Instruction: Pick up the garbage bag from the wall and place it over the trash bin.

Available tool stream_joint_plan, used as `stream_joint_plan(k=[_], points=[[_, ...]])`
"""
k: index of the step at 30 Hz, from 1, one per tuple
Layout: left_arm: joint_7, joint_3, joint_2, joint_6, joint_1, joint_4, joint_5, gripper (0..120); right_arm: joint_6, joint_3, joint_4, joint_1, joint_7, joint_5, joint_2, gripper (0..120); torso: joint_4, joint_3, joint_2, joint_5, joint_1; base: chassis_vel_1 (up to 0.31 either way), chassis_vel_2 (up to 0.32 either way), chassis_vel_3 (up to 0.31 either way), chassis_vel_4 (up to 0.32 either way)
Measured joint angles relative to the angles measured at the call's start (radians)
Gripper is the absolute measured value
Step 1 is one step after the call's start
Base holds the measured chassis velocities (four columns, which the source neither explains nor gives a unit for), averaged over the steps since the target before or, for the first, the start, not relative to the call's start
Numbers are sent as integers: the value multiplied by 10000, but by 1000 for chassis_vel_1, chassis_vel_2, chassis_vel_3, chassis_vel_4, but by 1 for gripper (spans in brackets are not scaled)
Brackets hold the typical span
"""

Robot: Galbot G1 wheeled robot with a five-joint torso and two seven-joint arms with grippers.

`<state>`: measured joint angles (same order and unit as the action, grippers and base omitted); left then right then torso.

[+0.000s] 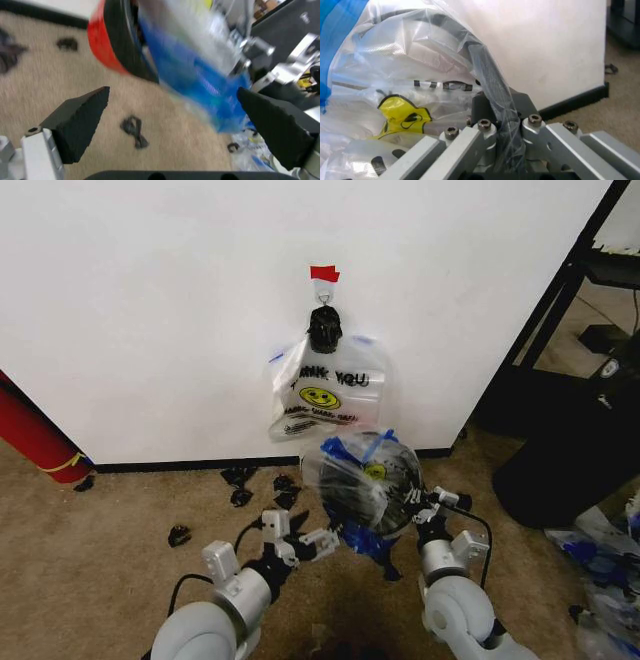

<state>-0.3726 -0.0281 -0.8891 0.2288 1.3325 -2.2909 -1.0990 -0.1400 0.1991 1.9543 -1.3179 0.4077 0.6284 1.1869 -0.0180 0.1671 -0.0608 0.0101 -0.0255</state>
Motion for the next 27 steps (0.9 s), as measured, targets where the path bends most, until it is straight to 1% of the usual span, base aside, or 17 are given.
stream_joint_plan(k=[3, 10, 11, 12, 16, 17, 19, 20, 22, 23, 26, 27], points=[[-280, -167, -148, 155, -219, 116, -586, 100, -95, -58, 0, -5, -105, -89, 1, 0, -1, 0, 0, 0, 0, 0, 0, 0, 0], [-420, -370, -382, 295, -628, 330, -1287, 99, -119, -93, 0, -27, -158, -134, 31, 0, -2, 0, 1, 0, 0, 0, 0, 0, 0], [-393, -398, -421, 285, -672, 363, -1362, 94, -119, -92, 0, -30, -158, -130, 32, 0, -2, 0, 2, 0, -1, 0, 0, 0, 0], [-393, -398, -421, 285, -672, 363, -1362, 94, -119, -92, 0, -30, -158, -130, 32, 0, -2, 0, 2, 0, -1, 0, 0, 0, 0], [73, -426, -431, 83, -750, 370, -1523, 77, -84, -67, -3, -25, -161, -78, 9, 0, -1, 0, 2, 0, -1, 0, 0, 0, 0], [110, -425, -423, 69, -760, 360, -1546, 75, -78, -63, -5, -21, -161, -73, 9, 0, -1, 0, 2, 0, -1, 0, 0, 0, 0], [232, -413, -405, 4, -788, 323, -1628, 67, -62, -57, -19, -22, -161, -59, 22, 0, -1, 0, 2, 0, -1, 0, 0, 0, 0], [232, -413, -405, 4, -788, 323, -1628, 67, -62, -57, -19, -22, -161, -59, 22, 0, -1, 0, 2, 0, -1, 0, 0, 0, 0], [374, -385, -391, -50, -791, 312, -1661, 58, -57, -56, -25, -43, -161, -54, 35, 0, -1, 0, 2, 0, -1, 0, 0, 0, 0], [448, -374, -387, -67, -787, 312, -1661, 52, -51, -56, -26, -62, -160, -47, 40, 0, -1, 0, 2, 0, -1, 0, 0, 0, 0], [579, -368, -387, -81, -733, 295, -1646, 40, -46, -44, -27, -85, -152, -34, 47, 0, -1, 0, 2, 0, -1, 0, 0, 0, 0], [579, -368, -387, -81, -733, 295, -1646, 40, -46, -44, -27, -85, -152, -34, 47, 0, -1, 0, 2, 0, -1, 0, 0, 0, 0]])
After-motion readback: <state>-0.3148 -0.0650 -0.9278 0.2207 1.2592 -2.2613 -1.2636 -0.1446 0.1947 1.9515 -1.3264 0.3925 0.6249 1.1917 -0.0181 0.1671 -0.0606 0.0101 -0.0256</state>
